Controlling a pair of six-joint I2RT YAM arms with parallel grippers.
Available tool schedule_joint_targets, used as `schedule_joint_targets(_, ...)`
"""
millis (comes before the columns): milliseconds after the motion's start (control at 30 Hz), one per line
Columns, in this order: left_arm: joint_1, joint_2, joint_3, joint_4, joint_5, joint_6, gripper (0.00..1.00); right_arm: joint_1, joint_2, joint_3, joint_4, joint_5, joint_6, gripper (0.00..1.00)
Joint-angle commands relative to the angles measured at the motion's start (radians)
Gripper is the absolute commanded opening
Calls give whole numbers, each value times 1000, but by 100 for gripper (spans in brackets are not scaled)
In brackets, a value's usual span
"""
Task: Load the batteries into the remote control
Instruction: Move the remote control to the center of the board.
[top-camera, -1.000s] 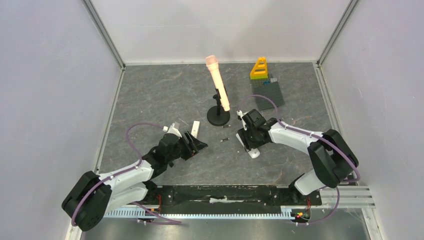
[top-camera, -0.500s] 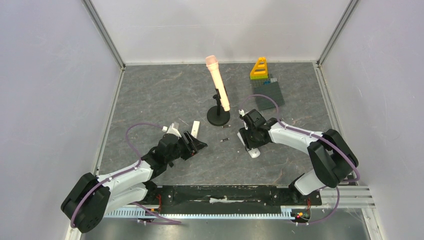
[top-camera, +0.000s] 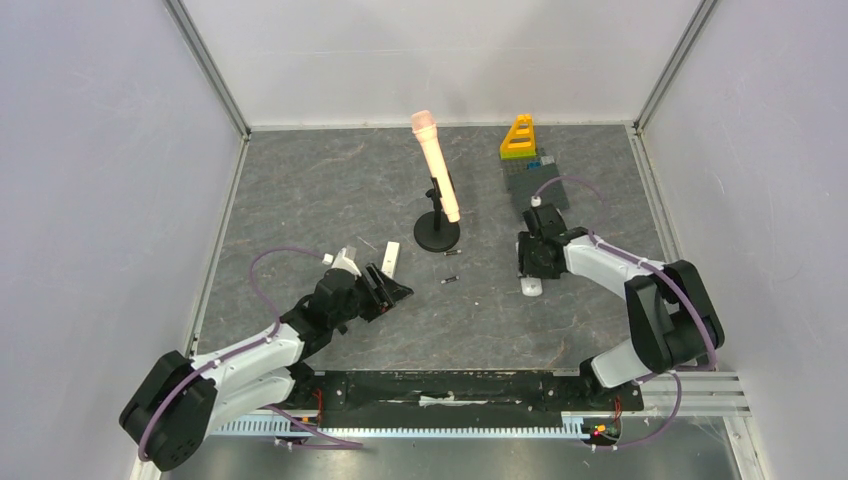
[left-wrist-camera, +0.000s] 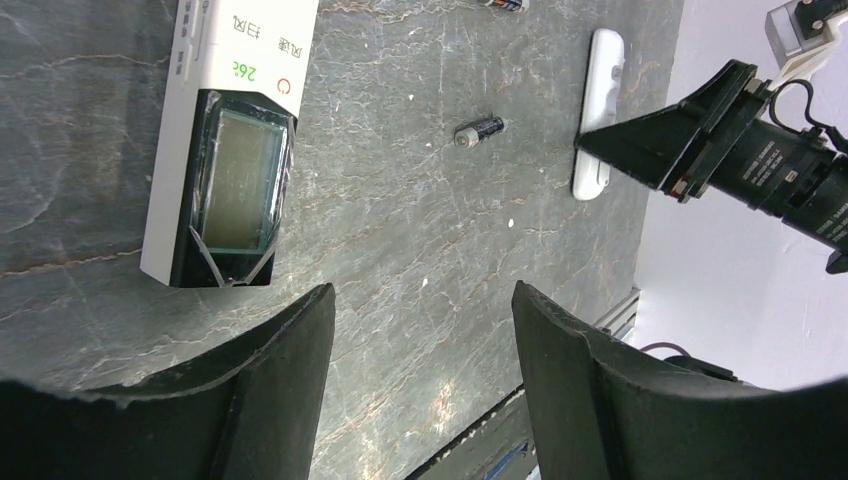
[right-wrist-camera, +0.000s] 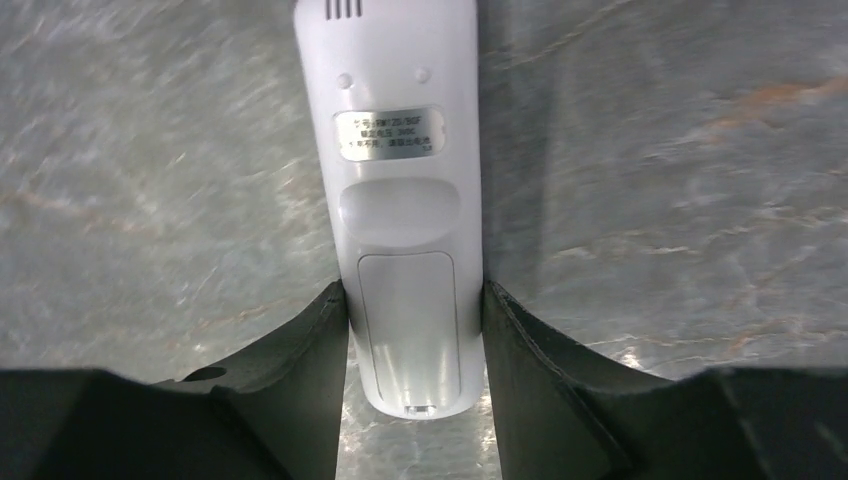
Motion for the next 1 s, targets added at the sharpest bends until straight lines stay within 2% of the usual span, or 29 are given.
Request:
schedule_joint_targets(0, 4, -22, 1, -7, -12, 38, 70, -90, -4, -37, 44, 176, 63, 44)
schedule_joint_targets(300, 4, -55, 19, -69, -21, 47, 70, -134, 19, -47, 92, 209, 92, 57)
schedule_joint_targets(467, 5, -103, 38, -147, -24, 57, 70, -134, -22, -46, 99, 177, 80, 79)
schedule_joint_targets(600, 5, -169, 79, -305, -53, 89, 70, -134, -91, -28, 88, 141, 64, 93)
schedule_joint_targets(800, 4, -282, 178, -523, -147, 156, 71, -131, -243, 3, 49, 60, 34, 97)
schedule_joint_targets(967, 5, -252, 274, -615, -255, 250, 72, -64, -376, 9, 24, 30, 23, 95)
